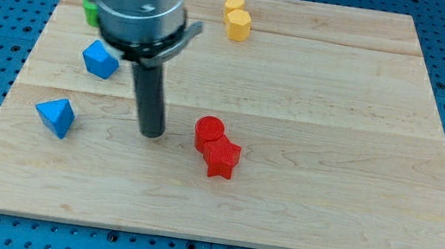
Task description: Slightly move the blue triangle to the left of the board
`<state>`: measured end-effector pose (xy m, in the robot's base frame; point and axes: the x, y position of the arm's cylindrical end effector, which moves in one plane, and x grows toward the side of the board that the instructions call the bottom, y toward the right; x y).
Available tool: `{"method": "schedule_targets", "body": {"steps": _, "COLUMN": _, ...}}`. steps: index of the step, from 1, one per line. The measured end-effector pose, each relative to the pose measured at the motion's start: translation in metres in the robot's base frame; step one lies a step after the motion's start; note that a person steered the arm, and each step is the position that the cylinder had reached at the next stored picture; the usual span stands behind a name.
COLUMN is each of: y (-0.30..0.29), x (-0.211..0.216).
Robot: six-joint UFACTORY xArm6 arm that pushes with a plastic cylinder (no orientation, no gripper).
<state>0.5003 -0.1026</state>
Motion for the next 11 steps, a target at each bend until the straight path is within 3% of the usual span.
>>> {"method": "schedule_targets", "body": {"steps": 4, "y": -0.093, "x": 0.018}}
{"method": "schedule_targets", "body": {"steps": 6, "y": -0.093, "x": 0.091}}
{"method": "schedule_targets", "body": {"steps": 7, "y": -0.096, "x": 0.084}}
{"method": "schedule_targets", "body": {"steps": 8, "y": -0.103, "x": 0.039}}
{"method": "schedule_targets", "body": {"steps": 9, "y": -0.103, "x": 0.02}}
{"method": "schedule_targets", "body": {"steps": 11, "y": -0.112, "x": 0.041}}
